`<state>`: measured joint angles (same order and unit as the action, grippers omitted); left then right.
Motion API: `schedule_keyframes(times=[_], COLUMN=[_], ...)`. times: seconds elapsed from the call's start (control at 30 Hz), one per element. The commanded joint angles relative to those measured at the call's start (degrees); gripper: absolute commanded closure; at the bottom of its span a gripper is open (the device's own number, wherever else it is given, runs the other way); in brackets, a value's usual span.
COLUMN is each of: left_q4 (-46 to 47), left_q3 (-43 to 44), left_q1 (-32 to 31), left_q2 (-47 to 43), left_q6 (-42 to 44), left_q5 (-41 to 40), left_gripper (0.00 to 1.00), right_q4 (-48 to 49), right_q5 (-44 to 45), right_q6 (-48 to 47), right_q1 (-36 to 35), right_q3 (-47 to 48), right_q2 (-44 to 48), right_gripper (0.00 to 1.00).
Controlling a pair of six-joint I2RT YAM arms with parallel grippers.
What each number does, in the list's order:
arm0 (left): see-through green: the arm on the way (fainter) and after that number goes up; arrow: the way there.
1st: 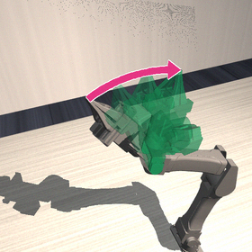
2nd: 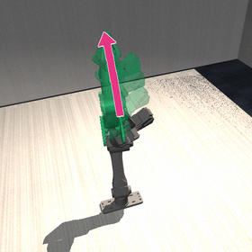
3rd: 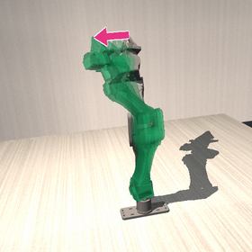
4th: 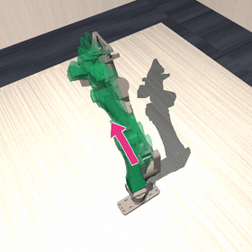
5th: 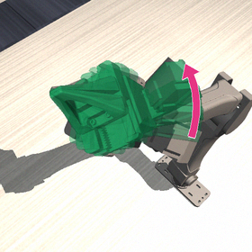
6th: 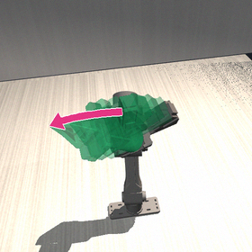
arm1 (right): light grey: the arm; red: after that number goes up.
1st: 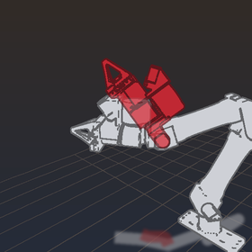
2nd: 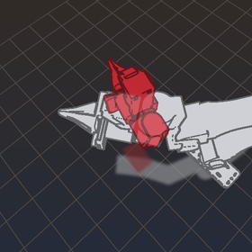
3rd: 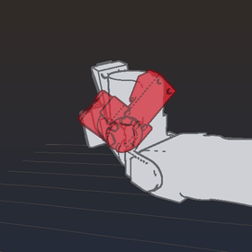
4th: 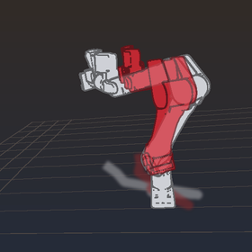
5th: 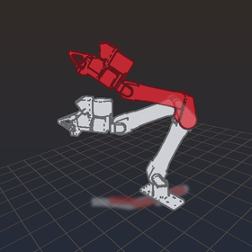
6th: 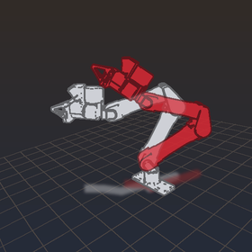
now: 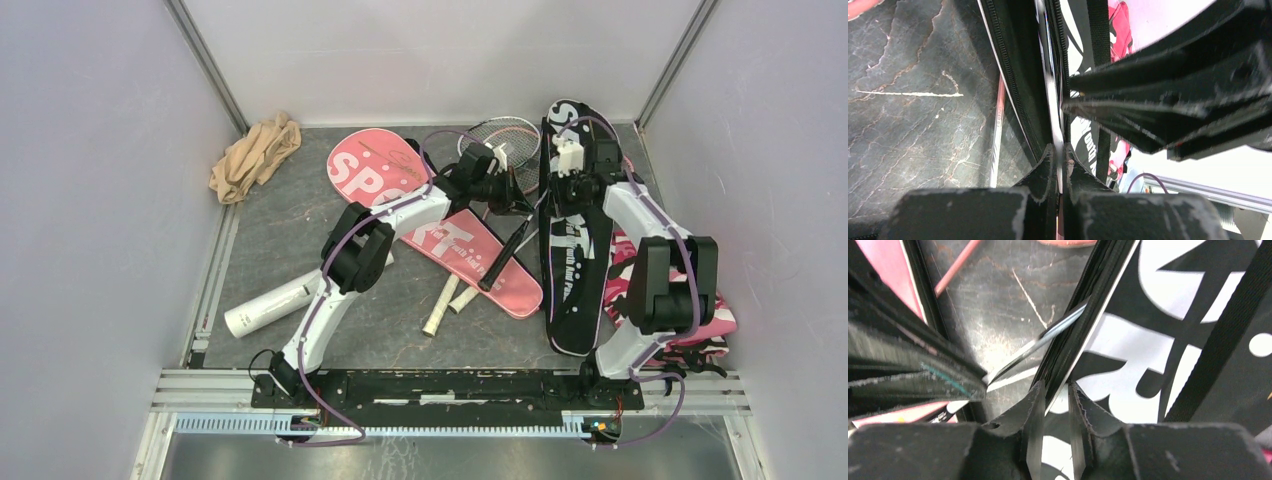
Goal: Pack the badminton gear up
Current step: Place the racket in the racket bag.
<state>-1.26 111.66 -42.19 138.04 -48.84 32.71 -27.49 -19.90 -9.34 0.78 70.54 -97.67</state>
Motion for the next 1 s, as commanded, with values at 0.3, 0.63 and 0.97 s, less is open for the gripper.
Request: schedule_keyframes(times=[0.3, 0.63, 0.97], left_q4=[6.6, 6.9, 7.0], left_q3=[2.5, 2.4, 1.8], left_q1=[0.1, -0.1, -0.1], left_q2=[-2.2, -2.1, -2.4], left_q6=[-0.9, -1.1, -1.0], left_q5=[-0.8, -0.4, -0.1], left_gripper=[0.98, 0.98, 0.98], right_q4=[4.6, 8.4, 11.3], right_q5=[13.9, 20.6, 28.0], right_q6=[-2.4, -2.5, -4.1], right_q1=[-5.4, -8.0, -8.6], right_q3=[-4.4, -3.1, -3.2], right_q2=[5.6, 2.4, 0.7], right_gripper=[0.5, 0.48, 0.51])
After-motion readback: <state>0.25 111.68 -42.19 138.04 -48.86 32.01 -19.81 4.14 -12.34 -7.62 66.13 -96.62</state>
